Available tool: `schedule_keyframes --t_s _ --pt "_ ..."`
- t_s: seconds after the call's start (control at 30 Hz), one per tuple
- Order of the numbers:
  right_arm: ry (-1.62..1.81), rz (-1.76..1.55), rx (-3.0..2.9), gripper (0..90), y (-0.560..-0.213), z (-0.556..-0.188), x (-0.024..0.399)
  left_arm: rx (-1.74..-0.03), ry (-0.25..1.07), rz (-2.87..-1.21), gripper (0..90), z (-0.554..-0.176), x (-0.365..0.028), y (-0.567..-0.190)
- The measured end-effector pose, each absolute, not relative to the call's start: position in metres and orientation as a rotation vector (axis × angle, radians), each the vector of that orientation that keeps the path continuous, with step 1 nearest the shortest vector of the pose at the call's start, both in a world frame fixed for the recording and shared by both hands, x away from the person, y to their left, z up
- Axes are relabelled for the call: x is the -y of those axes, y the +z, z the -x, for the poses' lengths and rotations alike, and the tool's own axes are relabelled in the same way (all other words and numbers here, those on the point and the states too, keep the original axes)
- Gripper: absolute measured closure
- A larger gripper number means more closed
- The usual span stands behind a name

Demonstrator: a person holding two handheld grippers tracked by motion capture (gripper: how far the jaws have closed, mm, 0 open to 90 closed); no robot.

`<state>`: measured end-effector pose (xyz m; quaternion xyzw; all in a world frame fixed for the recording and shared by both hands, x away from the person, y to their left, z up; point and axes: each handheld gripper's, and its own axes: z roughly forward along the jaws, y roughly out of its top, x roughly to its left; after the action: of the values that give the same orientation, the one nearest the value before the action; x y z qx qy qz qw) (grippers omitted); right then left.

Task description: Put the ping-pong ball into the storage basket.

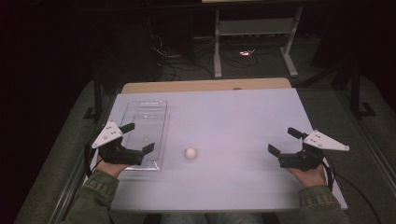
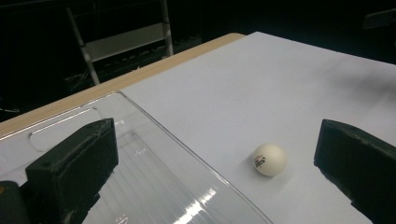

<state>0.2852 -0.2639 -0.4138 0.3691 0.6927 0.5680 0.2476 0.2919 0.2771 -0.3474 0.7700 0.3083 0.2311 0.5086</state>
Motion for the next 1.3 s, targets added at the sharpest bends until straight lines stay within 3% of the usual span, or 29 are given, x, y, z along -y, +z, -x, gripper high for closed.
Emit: schedule_keyframes --t_s 1.3 --pt "1.554 -0.995 -1.904 0.0 -0.413 -0.284 0.262 -0.606 0.462 -2.041 0.0 -0.313 -0.23 -0.333"
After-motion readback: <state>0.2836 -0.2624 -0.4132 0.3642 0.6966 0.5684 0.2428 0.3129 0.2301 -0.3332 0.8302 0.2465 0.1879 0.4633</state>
